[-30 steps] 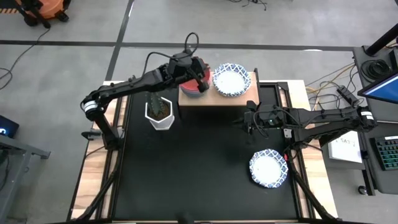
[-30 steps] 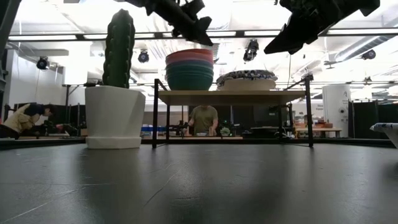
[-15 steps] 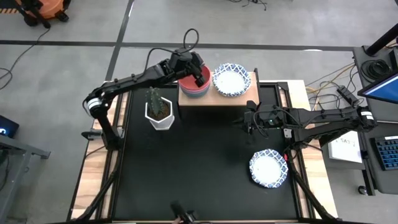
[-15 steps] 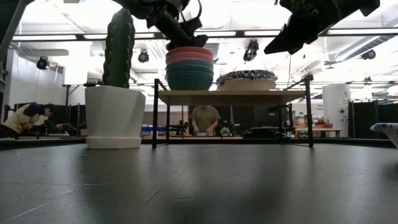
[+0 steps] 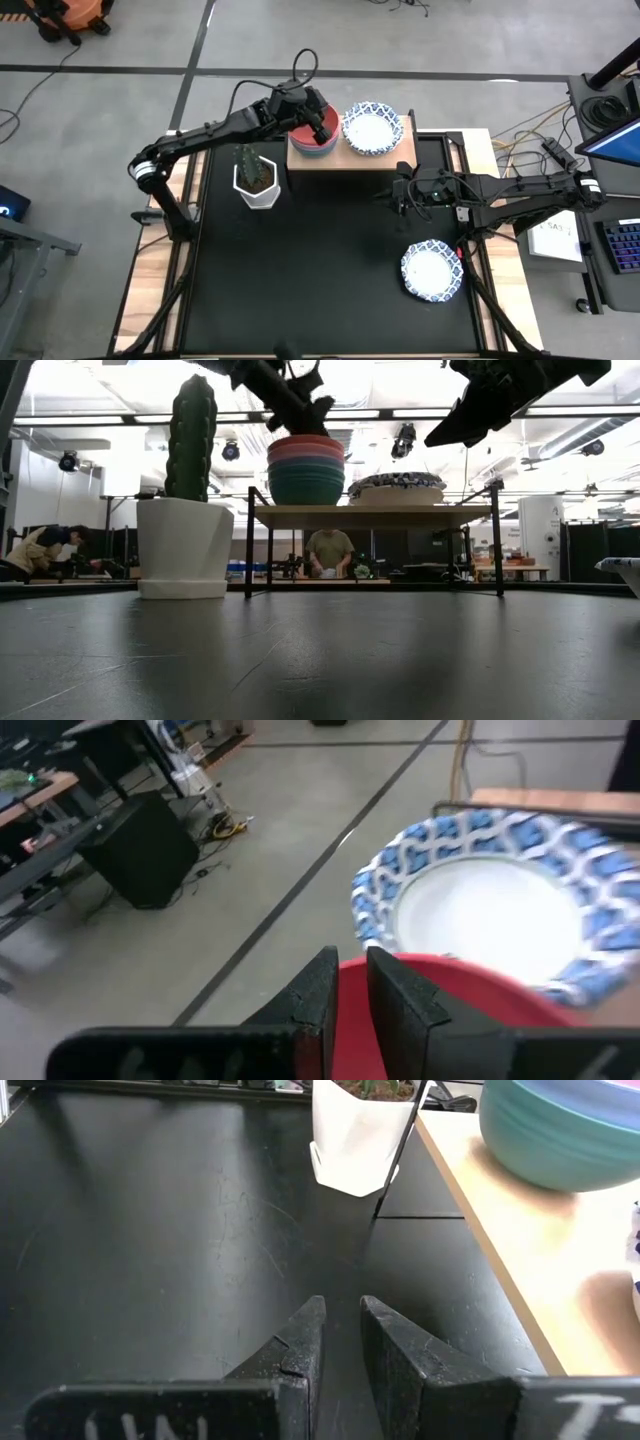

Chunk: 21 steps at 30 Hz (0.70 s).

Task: Place and stack bowls onto a shelf
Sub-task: Stack the blue patterned bowl on top of the blue patterned bowls on the shelf

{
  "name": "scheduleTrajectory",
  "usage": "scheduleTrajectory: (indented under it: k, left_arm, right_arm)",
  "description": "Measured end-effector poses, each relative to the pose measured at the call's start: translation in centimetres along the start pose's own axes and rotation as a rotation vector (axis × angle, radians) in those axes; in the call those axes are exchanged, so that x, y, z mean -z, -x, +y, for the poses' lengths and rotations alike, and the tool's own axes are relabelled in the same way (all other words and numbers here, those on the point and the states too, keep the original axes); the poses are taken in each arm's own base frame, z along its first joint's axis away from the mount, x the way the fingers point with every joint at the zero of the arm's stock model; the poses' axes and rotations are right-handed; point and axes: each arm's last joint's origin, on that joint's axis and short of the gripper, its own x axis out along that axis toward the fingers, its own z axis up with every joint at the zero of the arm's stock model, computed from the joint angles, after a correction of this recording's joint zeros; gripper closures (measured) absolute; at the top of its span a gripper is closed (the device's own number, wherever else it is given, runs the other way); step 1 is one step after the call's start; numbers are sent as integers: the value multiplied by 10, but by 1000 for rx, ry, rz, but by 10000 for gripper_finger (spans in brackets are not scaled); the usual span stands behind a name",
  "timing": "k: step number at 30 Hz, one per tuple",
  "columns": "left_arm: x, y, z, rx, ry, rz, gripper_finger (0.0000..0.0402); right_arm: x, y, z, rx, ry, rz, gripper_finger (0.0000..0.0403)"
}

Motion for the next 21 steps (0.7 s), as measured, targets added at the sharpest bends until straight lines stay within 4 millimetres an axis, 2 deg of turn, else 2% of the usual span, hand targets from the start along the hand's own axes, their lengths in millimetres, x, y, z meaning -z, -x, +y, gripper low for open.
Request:
scheduleTrajectory:
  k: [6, 11, 16, 21]
  left_arm:
    - [-18, 45, -21, 85, -34, -30, 363]
    - [-22, 87, -47, 206, -71, -44, 363]
    - [-2, 123, -76, 322, -69, -66, 363]
    - [24, 164, -96, 423, -36, -136, 363]
  right_arm:
    - [0, 0, 0, 0, -50, 0, 346]
    - [2, -1, 3, -9, -123, 10, 346]
    - [9, -6, 15, -57, -175, 56, 346]
    - [21, -7, 29, -98, -234, 180, 346]
